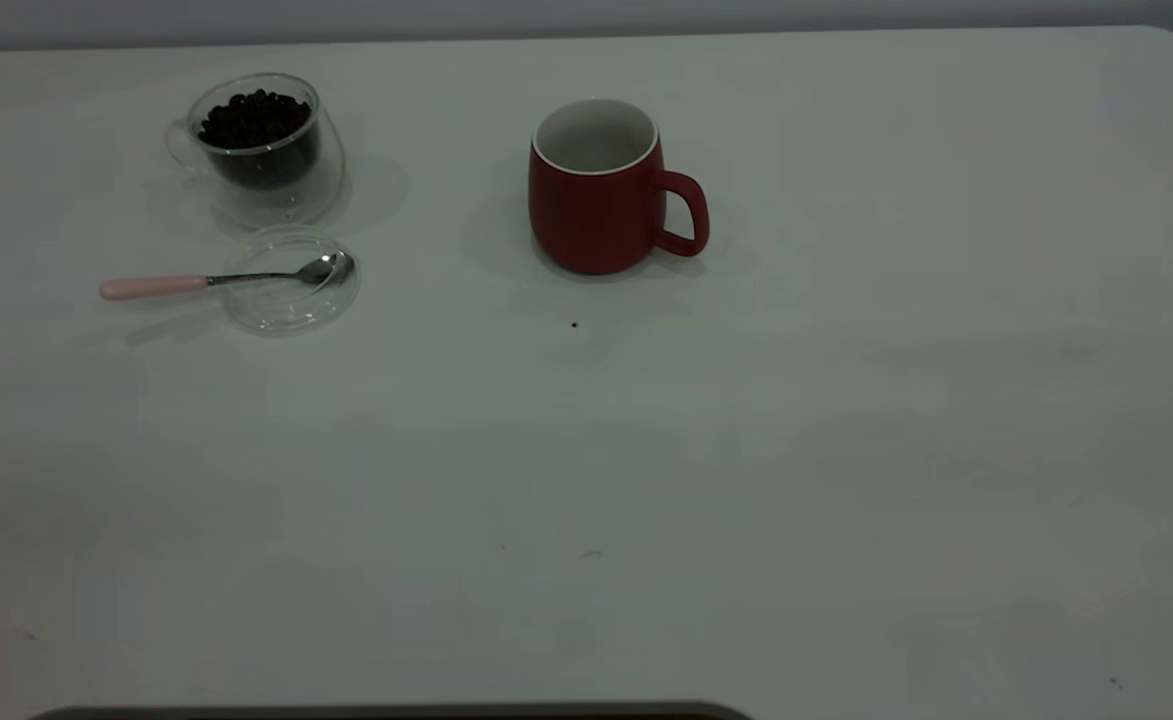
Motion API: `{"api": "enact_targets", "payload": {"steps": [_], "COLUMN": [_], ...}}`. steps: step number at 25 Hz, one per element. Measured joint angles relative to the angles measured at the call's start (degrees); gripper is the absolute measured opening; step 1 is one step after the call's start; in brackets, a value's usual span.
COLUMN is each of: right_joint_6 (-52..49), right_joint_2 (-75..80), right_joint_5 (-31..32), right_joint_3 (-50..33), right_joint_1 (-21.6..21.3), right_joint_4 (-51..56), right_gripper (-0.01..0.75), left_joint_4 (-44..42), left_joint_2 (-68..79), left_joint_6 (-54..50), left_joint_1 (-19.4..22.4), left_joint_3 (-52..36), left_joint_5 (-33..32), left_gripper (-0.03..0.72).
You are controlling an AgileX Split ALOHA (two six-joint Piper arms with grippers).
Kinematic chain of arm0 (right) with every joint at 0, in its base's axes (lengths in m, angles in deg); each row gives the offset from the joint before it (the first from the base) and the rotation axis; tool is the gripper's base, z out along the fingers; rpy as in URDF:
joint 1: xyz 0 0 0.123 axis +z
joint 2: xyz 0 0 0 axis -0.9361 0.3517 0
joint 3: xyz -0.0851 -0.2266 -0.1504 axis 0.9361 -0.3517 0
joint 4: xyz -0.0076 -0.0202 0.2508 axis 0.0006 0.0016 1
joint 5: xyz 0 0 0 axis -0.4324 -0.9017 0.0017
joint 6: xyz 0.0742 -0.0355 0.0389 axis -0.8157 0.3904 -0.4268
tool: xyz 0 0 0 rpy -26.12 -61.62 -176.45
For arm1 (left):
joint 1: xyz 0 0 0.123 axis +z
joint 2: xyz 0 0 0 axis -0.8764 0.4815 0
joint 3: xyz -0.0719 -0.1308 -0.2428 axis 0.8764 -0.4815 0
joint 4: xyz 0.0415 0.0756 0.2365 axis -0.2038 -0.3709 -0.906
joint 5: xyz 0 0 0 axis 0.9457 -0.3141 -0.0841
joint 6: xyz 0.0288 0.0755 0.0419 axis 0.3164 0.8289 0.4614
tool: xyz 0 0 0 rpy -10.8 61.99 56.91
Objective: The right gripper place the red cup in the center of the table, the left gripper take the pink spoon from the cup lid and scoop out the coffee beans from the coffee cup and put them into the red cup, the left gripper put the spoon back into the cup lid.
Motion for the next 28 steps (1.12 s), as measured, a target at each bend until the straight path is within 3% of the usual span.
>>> {"api": "enact_targets", "payload": {"steps": [28], "right_joint_6": [0.0], "right_joint_2": [0.0], "right_joint_5": [0.0], "right_joint_3": [0.0], "right_joint_1": [0.0], "right_joint_4": [0.46], "right_gripper": [0.588], "left_joint_4": [0.0], "left_joint_2": [-1.7], "left_joint_6": [0.0], "left_joint_1": [0.0], "left_joint_3": [0.0], "left_joint_5": [-0.43], "left_gripper": [0.505]}}
